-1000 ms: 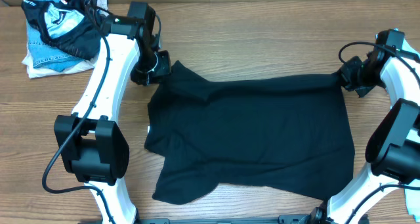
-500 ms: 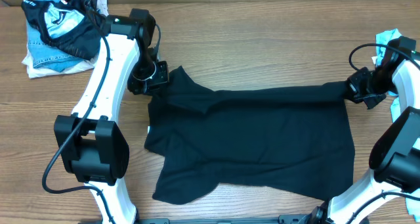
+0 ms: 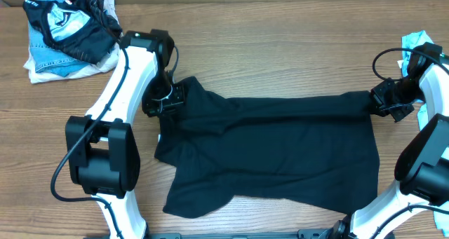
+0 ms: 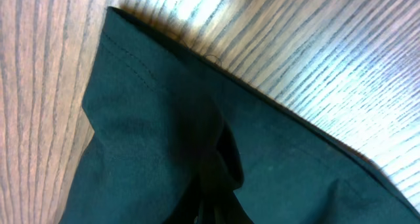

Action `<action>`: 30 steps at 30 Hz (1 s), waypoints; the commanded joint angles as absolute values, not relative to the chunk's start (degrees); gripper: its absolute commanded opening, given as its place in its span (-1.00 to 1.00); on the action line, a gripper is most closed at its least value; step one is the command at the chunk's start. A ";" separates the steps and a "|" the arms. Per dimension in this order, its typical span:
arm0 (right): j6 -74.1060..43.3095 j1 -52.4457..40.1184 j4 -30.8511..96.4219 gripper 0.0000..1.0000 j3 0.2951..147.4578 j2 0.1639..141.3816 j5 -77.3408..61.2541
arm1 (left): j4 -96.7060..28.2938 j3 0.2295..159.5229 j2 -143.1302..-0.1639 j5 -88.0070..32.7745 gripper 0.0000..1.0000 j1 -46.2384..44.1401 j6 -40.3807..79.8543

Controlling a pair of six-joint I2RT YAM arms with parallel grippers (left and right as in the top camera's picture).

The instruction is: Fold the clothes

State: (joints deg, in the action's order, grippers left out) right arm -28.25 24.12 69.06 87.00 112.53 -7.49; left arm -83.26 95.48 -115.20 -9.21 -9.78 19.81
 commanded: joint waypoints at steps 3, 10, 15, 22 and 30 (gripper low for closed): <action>-28.34 24.40 67.64 -0.92 85.41 110.50 -5.69 | -83.09 92.33 -114.34 -8.75 -0.92 -9.89 21.45; -29.87 24.40 67.66 -0.92 85.01 110.56 -3.01 | -82.61 89.25 -114.34 -8.54 -0.92 -9.93 21.45; -29.87 24.40 68.29 -0.92 85.01 110.56 -2.83 | -81.84 88.20 -114.34 -8.38 -0.92 -9.93 21.47; -30.02 24.40 69.25 -0.68 85.01 110.56 -2.39 | -81.82 87.64 -114.34 -8.25 -0.56 -9.93 21.39; -30.02 24.40 69.47 -0.06 85.08 110.56 -2.46 | -79.46 88.07 -114.34 -5.34 0.24 -9.76 21.08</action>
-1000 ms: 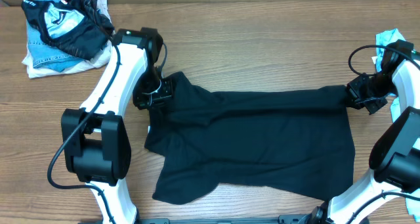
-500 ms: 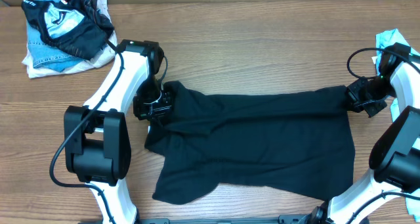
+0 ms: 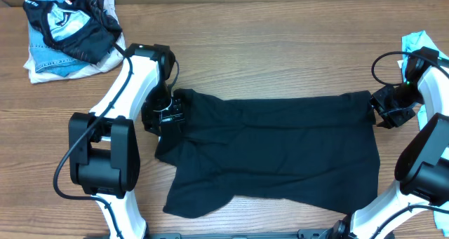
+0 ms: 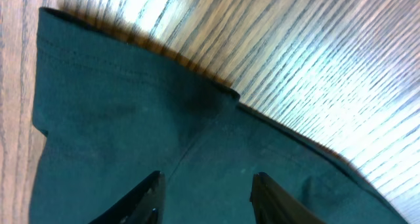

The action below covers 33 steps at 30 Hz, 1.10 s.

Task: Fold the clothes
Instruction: 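Release the left gripper and lift it away up-left from the shirt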

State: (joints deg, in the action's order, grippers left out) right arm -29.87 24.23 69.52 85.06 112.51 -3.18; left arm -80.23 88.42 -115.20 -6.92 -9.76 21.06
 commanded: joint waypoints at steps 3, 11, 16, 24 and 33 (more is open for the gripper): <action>-30.00 24.40 70.37 -0.08 86.00 110.56 -2.59 | -78.78 90.11 -114.32 -5.32 0.19 -9.76 20.08; -23.97 24.38 69.17 -0.09 89.23 110.59 -9.45 | -74.50 99.96 -114.30 -6.98 -0.36 -10.98 18.13; -23.73 23.73 66.50 -0.30 89.17 110.59 -10.15 | -68.73 99.53 -115.11 -7.60 -0.70 -12.58 18.87; -23.73 19.81 59.07 -0.92 84.47 110.63 -9.91 | -63.44 99.48 -120.25 -12.51 -0.92 -14.41 19.09; -23.97 19.18 54.63 -0.92 80.20 110.96 -9.91 | -62.26 99.48 -126.45 -14.00 -0.91 -14.15 19.03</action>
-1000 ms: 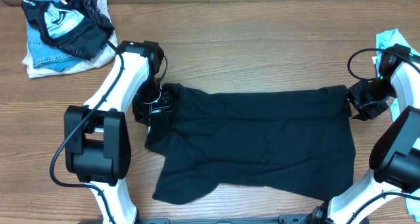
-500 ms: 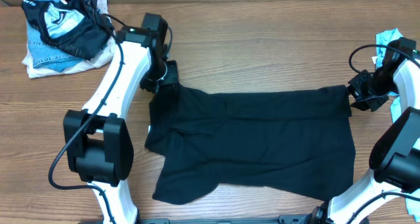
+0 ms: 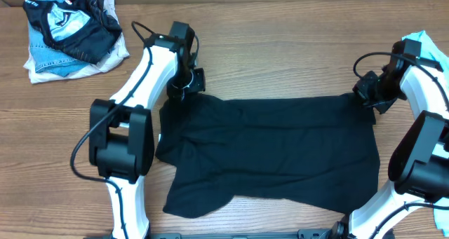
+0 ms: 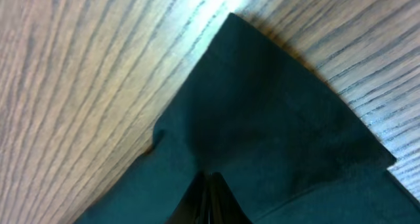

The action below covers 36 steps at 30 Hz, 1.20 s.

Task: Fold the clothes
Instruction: 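Release the left gripper and lift it away up-left from the shirt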

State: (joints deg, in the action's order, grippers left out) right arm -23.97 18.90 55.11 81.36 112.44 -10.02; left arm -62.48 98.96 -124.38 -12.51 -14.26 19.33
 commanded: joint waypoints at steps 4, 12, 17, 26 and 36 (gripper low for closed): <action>-23.97 19.18 53.80 -0.92 78.98 111.35 -9.06 | -61.54 99.48 -128.42 -12.56 -0.92 -13.41 19.09; -23.97 19.18 49.25 -0.92 75.64 111.39 -9.08 | -61.12 99.48 -129.78 -9.47 -0.92 -9.43 19.09; -23.97 19.11 45.04 -0.92 72.66 112.16 -9.13 | -60.10 99.48 -129.88 -9.47 -0.90 -7.01 19.09; -23.79 18.65 38.68 -0.92 72.36 116.55 -13.19 | -56.31 99.48 -130.04 -9.06 -0.85 -5.48 19.07; -24.23 16.34 30.76 -0.92 72.38 121.45 -12.95 | -50.41 99.48 -132.88 -5.65 -0.81 -3.20 20.38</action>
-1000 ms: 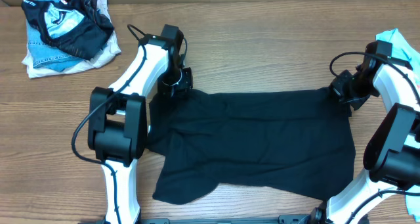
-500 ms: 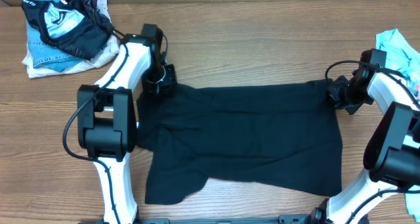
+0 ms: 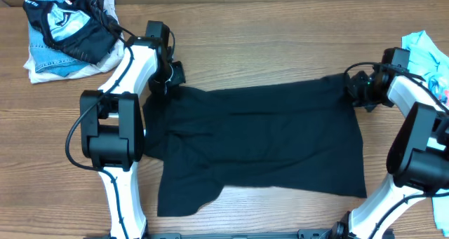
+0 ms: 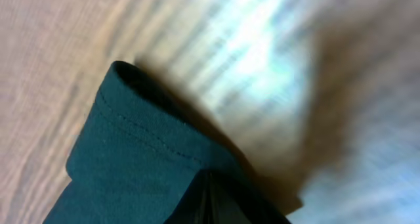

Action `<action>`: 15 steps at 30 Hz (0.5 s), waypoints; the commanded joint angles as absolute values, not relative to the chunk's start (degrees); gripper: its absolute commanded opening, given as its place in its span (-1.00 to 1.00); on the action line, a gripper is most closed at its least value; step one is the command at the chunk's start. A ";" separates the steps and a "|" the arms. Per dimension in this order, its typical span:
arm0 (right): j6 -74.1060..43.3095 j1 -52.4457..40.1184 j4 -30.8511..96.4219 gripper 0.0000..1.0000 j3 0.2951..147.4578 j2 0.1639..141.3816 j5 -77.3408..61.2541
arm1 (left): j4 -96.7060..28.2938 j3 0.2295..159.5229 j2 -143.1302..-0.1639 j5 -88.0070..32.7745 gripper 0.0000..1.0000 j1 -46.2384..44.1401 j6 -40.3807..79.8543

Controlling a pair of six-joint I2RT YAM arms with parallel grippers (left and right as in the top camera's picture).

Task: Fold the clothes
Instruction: 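Release the left gripper and lift it away up-left from the shirt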

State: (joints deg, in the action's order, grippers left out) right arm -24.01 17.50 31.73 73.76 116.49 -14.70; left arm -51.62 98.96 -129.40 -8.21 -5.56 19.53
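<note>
A black shirt [image 3: 259, 141] lies spread across the wooden table [image 3: 280, 50], one sleeve hanging toward the lower left. My left gripper [image 3: 170, 83] sits at the shirt's upper left corner and appears shut on the cloth there. At the upper right corner, my right gripper [image 3: 353, 90] pinches the fabric. In the right wrist view the right gripper [image 4: 209, 201] is shut on the shirt's stitched hem [image 4: 131, 152], held a little above the blurred table.
A pile of other clothes [image 3: 70, 32] lies at the far left corner. A light blue garment [image 3: 426, 46] sits at the right edge, just behind my right arm.
The whole shirt has shifted to the left and its right edge has drawn in. Both grippers sit further left, still at the top corners. The right one holds the hem off the table.
At first my left gripper was at the shirt's left shoulder and my right was shut on the upper right edge. Then the right gripper stood open over the hem. Later both were at the top corners, the right one shut, and now the shirt lies further left.
</note>
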 commanded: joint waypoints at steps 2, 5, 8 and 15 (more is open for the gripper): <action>-24.73 16.34 29.56 -0.92 72.49 121.45 -12.91 | -48.88 99.48 -134.32 -5.37 -0.80 -1.76 20.12; -25.54 16.34 28.45 -0.92 72.49 121.45 -12.49 | -46.92 99.48 -135.66 -5.39 -0.81 0.80 19.88; -25.69 16.34 27.90 -0.92 72.49 121.45 -11.16 | -44.99 99.55 -135.79 -5.41 -0.81 2.79 19.25; -26.81 16.34 27.16 -0.92 72.51 121.45 -9.96 | -44.75 101.71 -135.61 -8.62 -0.80 5.23 14.02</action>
